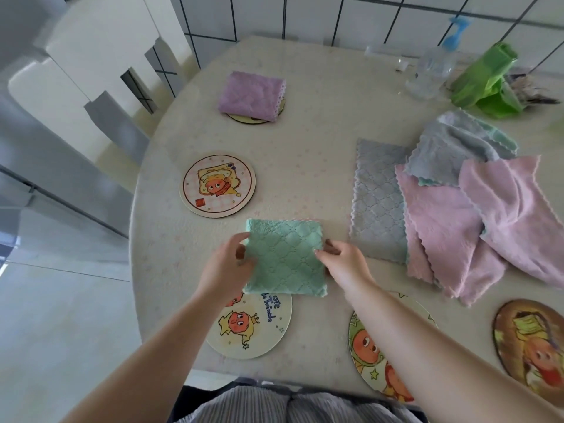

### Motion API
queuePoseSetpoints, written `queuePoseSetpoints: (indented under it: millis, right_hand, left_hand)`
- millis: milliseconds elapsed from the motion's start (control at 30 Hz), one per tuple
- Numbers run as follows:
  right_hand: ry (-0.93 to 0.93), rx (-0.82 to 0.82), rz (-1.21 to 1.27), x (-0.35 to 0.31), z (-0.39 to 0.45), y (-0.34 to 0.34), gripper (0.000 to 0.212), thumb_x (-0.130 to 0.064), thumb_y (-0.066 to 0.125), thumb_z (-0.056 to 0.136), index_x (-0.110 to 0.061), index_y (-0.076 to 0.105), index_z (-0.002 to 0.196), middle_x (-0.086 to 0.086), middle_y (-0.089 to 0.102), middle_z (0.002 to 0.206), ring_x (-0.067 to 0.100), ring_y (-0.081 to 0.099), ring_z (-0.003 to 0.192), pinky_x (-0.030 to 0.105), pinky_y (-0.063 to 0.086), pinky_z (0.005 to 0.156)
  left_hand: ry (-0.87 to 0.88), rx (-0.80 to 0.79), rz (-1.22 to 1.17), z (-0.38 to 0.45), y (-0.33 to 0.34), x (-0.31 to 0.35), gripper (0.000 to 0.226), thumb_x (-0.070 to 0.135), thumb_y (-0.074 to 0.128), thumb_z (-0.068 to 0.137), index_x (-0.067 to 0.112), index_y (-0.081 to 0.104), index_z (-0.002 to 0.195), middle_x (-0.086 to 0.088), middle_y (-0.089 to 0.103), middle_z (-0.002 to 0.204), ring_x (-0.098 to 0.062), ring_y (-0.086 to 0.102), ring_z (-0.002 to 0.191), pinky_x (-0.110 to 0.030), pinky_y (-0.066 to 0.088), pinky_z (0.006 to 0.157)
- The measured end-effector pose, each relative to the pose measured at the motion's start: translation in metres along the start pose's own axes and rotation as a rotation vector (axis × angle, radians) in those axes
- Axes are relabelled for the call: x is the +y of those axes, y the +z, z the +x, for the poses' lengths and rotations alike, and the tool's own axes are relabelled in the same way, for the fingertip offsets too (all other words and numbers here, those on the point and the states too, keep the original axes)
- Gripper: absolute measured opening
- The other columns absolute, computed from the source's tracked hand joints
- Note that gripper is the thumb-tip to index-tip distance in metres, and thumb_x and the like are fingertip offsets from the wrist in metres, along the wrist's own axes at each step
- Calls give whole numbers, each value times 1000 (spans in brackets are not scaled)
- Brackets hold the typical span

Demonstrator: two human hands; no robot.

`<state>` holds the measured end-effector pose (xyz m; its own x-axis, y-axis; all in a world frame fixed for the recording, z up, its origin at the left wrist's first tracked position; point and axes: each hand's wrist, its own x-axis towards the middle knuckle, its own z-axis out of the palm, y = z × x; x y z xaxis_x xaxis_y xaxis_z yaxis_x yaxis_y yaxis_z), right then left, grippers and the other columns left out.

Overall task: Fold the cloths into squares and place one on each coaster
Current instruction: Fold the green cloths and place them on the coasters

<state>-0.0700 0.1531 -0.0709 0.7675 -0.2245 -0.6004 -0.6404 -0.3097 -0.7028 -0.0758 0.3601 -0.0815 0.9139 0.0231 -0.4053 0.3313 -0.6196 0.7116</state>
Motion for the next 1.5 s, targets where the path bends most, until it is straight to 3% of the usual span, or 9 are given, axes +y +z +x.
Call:
queuePoseSetpoints:
  millis: [133, 333, 567, 867, 1033, 1133, 1200, 1367, 1500]
  right_hand:
    - [217, -82, 357, -9, -9, 6, 5, -12, 66, 84, -13, 66, 89, -1, 48, 58, 9, 40, 41, 28, 38, 55]
    - [112, -74, 245, -34, -11, 24, 20, -26, 64, 86, -14, 59, 103, -2, 54, 75, 14, 48, 62, 34, 52, 70]
    - [-132, -197, 1, -94, 28, 67, 42, -28, 56, 91, -18, 41, 129, -15, 49, 90, 9, 55, 73, 35, 52, 84]
    - [-250, -205, 34, -121, 98, 110, 49, -16, 66, 82, -19, 43, 125, -9, 62, 98, 19, 64, 94, 46, 50, 89]
    - [-304, -141, -111, -115, 110, 111, 69, -23, 69, 80, -27, 31, 138, -2, 59, 119, 14, 59, 103, 33, 47, 92]
    - [-652, 41, -446, -114, 99, 106, 73, -25, 68, 79, -24, 31, 142, 3, 42, 135, 18, 43, 122, 30, 35, 102]
    - [-905, 74, -701, -114, 93, 104, 68, -30, 65, 80, -21, 35, 141, 9, 30, 148, 26, 28, 136, 44, 26, 110]
    - [-738, -192, -1121, -99, 100, 102, 71, -61, 25, 88, -32, -1, 147, -4, -17, 156, 17, -17, 142, 53, -12, 111]
    - [-725, -201, -1103, -105, 99, 102, 68, -57, 33, 91, -31, 6, 147, -3, -10, 157, 18, -13, 143, 54, -12, 111]
  left_hand:
    - [-1, -31, -182, 1, -6, 7, 45, 7, 53, 90, 21, 44, 131, 10, 54, 100, -9, 58, 94, -25, 54, 73]
    - [-46, 89, -470, 9, -40, 8, 28, 10, 56, 88, 19, 54, 114, 9, 60, 100, -10, 59, 95, -23, 51, 71]
    - [-72, 323, -443, 62, -90, 7, 16, 12, 55, 91, 26, 63, 94, 3, 63, 99, -7, 55, 81, -19, 40, 63]
    - [28, 387, -73, 124, -119, -4, 34, 5, 50, 90, 17, 61, 120, 6, 53, 121, -5, 48, 99, 4, 30, 71]
    - [-16, 355, 22, 135, -107, -22, 40, 3, 49, 88, 17, 58, 124, -2, 48, 130, -9, 46, 99, -11, 30, 80]
    - [194, 410, 316, 129, -99, -24, 45, 5, 47, 80, 15, 58, 123, -5, 50, 131, -24, 45, 116, -36, 38, 93]
    - [331, 376, 458, 126, -93, -24, 46, 21, 41, 81, 15, 57, 124, -5, 52, 133, -25, 42, 125, -44, 38, 97]
    - [243, 113, 680, 124, -80, -34, 72, 61, 8, 82, 30, 13, 147, 7, 2, 156, -7, -13, 140, -40, -8, 114]
    - [189, 109, 618, 123, -83, -21, 63, 54, 31, 89, 29, 20, 146, 7, 10, 156, -11, -4, 143, -45, -4, 114]
